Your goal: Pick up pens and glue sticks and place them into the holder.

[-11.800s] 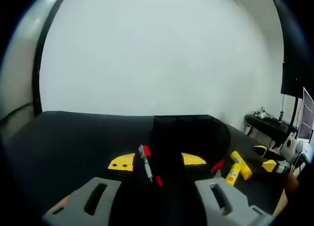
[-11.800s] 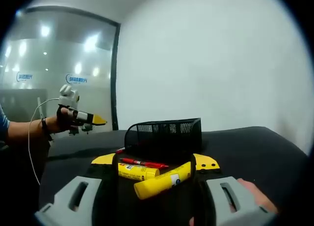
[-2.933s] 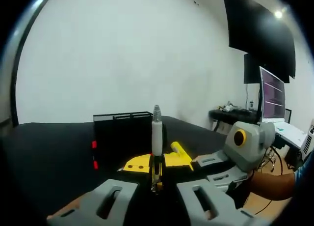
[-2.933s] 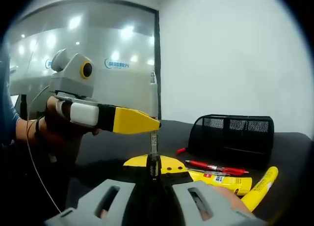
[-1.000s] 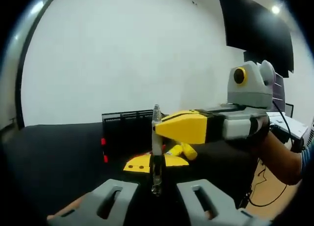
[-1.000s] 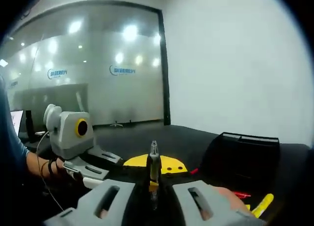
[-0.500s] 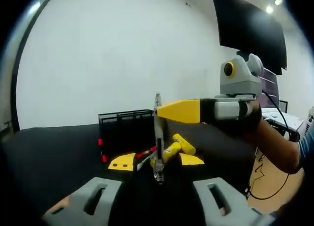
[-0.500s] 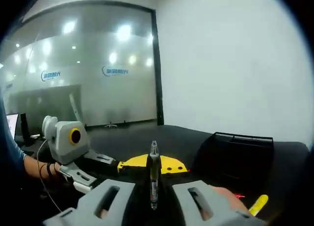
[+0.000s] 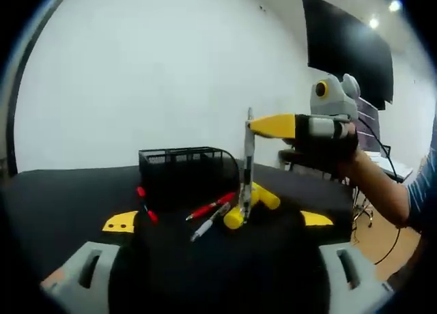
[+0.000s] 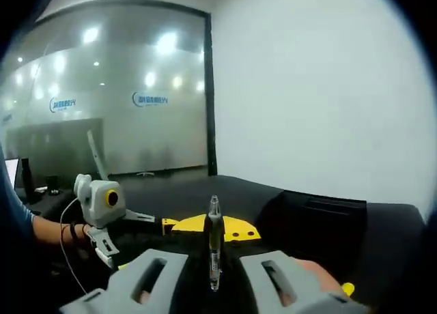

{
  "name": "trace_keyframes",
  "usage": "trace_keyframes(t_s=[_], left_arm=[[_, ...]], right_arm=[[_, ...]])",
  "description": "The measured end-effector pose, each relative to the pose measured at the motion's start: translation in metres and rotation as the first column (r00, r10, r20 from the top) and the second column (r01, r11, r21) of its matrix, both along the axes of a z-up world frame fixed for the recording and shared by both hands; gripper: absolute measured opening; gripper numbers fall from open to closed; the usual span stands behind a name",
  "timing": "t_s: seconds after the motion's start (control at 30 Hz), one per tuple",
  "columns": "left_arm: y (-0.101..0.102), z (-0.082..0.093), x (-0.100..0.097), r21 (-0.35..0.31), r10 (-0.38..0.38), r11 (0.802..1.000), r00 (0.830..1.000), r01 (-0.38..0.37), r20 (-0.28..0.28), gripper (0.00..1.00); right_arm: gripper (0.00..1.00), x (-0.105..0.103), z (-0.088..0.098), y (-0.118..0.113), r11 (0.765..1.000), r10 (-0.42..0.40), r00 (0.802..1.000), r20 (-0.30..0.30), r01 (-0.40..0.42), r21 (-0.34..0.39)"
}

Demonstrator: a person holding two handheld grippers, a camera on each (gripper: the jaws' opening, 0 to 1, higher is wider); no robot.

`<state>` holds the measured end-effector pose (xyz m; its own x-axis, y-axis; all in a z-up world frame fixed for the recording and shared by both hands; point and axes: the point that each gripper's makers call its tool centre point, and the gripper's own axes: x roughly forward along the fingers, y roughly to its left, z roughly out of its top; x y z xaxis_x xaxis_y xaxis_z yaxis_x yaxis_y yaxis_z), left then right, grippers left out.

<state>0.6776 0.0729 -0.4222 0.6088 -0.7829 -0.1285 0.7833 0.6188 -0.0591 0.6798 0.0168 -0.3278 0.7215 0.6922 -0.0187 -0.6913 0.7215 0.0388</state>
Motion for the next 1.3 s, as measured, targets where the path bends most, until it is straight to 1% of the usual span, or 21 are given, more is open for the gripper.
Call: trace_keyframes(t_s=[0.2, 0.3, 0.37, 0.47, 0.57, 0.67, 0.7, 0.73, 0.77, 0.83, 0.87, 0.93, 0.97, 1.13, 1.23, 1.3], left_arm=[[0.011, -0.01, 0.013, 0.012, 0.007, 1.0, 1.0, -0.008, 0.01, 0.96], [0.017, -0.016, 0.022, 0.014, 0.016, 1.0, 1.0, -0.016, 0.003, 0.96], [0.02, -0.022, 0.028, 0.031, 0.026, 0.999, 1.0, -0.025, -0.003, 0.96], [0.021, -0.028, 0.035, 0.049, 0.024, 0.999, 1.0, -0.024, 0.005, 0.96], [0.022, -0.03, 0.039, 0.035, 0.021, 0.999, 1.0, -0.021, 0.008, 0.96], [0.024, -0.035, 0.039, 0.005, 0.026, 1.0, 1.0, -0.026, 0.006, 0.95], [0.024, -0.036, 0.039, 0.02, 0.025, 0.999, 1.0, -0.025, 0.004, 0.95], [0.024, -0.032, 0.039, 0.01, 0.024, 1.0, 1.0, -0.024, 0.018, 0.95], [0.023, -0.029, 0.038, -0.011, 0.018, 1.0, 1.0, -0.018, 0.019, 0.94], [0.024, -0.032, 0.037, -0.013, 0.012, 1.0, 1.0, -0.012, 0.004, 0.94], [0.024, -0.033, 0.036, -0.009, 0.012, 1.0, 1.0, -0.012, 0.001, 0.94], [0.023, -0.035, 0.035, 0.01, 0.012, 1.0, 1.0, -0.012, 0.022, 0.94], [0.022, -0.035, 0.035, 0.014, 0.011, 1.0, 1.0, -0.011, 0.021, 0.94], [0.024, -0.035, 0.035, 0.022, 0.014, 1.0, 0.999, -0.015, 0.036, 0.94], [0.029, -0.03, 0.037, -0.017, 0.027, 1.0, 0.999, -0.026, 0.029, 0.94], [0.031, -0.026, 0.039, -0.045, 0.035, 0.998, 0.999, -0.034, 0.023, 0.93]], right_arm=[[0.04, 0.01, 0.01, -0.007, 1.0, -0.023, 1.0, 0.013, 0.023, -0.004], [0.04, 0.017, 0.015, -0.012, 0.999, -0.036, 0.999, 0.017, 0.036, -0.004], [0.04, 0.023, 0.019, -0.015, 0.999, -0.047, 0.999, 0.019, 0.047, 0.003], [0.04, 0.031, 0.025, -0.017, 0.998, -0.059, 0.998, 0.023, 0.059, 0.006], [0.04, 0.043, 0.03, -0.019, 0.997, -0.077, 0.997, 0.027, 0.077, -0.001], [0.04, 0.058, 0.034, -0.021, 0.996, -0.091, 0.996, 0.024, 0.092, -0.012], [0.04, 0.062, 0.034, -0.021, 0.995, -0.096, 0.995, 0.025, 0.096, -0.017], [0.04, 0.068, 0.035, -0.021, 0.995, -0.099, 0.995, 0.024, 0.099, -0.021], [0.04, 0.073, 0.036, -0.021, 0.995, -0.101, 0.995, 0.022, 0.102, -0.023], [0.04, 0.081, 0.039, -0.02, 0.994, -0.103, 0.994, 0.021, 0.103, -0.021], [0.04, 0.085, 0.041, -0.019, 0.994, -0.104, 0.994, 0.021, 0.104, -0.019], [0.04, 0.094, 0.044, -0.018, 0.994, -0.108, 0.994, 0.022, 0.108, -0.013], [0.04, 0.101, 0.046, -0.018, 0.994, -0.111, 0.994, 0.021, 0.111, -0.008], [0.04, 0.12, 0.056, -0.015, 0.992, -0.126, 0.991, 0.038, 0.127, -0.008], [0.04, 0.131, 0.061, -0.013, 0.991, -0.131, 0.991, 0.04, 0.131, -0.001], [0.04, 0.138, 0.062, -0.011, 0.99, -0.139, 0.989, 0.048, 0.139, -0.013]])
